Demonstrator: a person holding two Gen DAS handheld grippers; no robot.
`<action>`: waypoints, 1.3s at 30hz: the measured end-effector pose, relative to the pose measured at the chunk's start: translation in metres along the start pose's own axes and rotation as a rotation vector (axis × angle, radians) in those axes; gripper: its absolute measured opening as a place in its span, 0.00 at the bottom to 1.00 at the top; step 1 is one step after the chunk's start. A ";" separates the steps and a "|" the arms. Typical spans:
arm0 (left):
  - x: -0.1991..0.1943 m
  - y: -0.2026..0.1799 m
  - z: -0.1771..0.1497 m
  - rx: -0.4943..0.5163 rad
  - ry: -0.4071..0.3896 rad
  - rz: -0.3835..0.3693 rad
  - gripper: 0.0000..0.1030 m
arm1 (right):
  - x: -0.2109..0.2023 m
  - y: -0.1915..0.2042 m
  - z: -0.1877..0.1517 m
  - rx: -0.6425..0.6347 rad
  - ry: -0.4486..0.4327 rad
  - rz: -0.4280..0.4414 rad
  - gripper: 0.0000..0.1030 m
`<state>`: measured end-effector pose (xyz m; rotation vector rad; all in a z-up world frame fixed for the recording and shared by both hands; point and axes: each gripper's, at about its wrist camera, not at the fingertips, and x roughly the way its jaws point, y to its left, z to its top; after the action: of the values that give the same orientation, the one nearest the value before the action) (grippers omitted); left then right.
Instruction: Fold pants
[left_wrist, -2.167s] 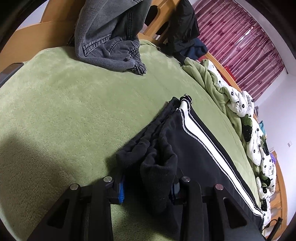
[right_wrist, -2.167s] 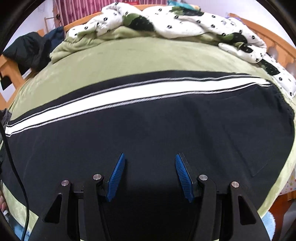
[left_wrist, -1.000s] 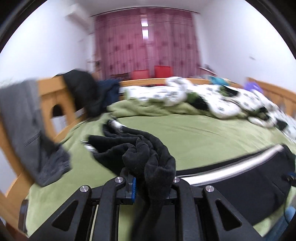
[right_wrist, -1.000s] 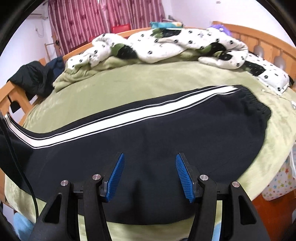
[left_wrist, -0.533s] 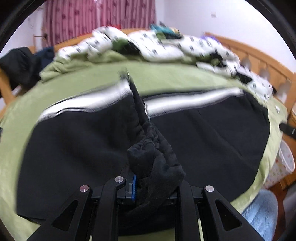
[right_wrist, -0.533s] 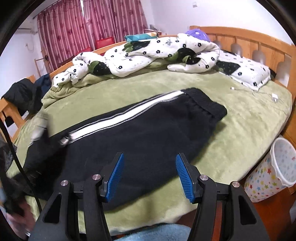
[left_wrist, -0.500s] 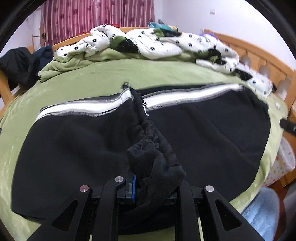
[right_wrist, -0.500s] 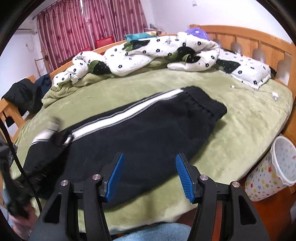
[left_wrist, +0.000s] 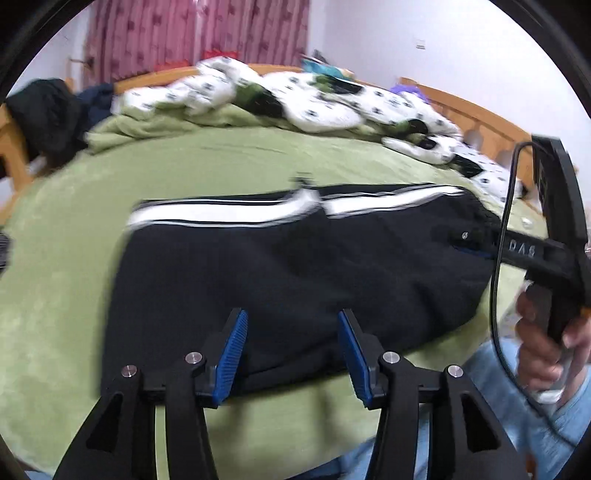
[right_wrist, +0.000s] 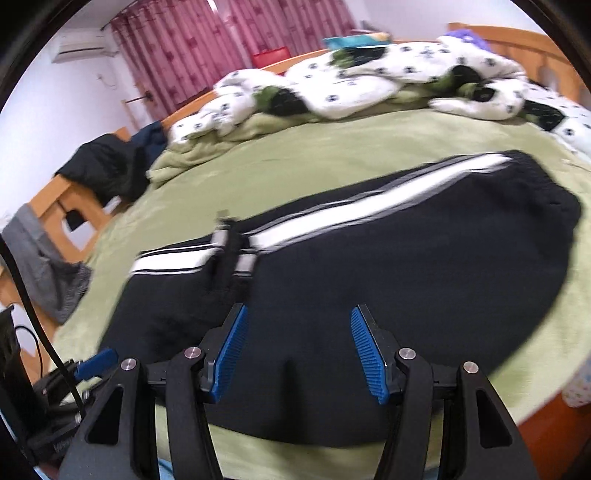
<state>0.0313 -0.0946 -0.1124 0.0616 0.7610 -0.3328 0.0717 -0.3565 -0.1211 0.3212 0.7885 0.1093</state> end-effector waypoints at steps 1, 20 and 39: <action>-0.005 0.010 -0.003 -0.004 -0.004 0.027 0.47 | 0.005 0.012 -0.001 -0.025 0.012 0.020 0.55; -0.028 0.159 -0.041 -0.287 0.017 0.060 0.48 | 0.041 0.057 -0.050 -0.139 0.183 0.019 0.17; 0.031 0.120 -0.049 -0.156 0.097 0.104 0.50 | 0.118 0.028 0.003 0.084 0.178 0.081 0.49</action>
<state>0.0580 0.0188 -0.1770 -0.0303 0.8748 -0.1717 0.1576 -0.3049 -0.1900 0.4272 0.9584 0.1831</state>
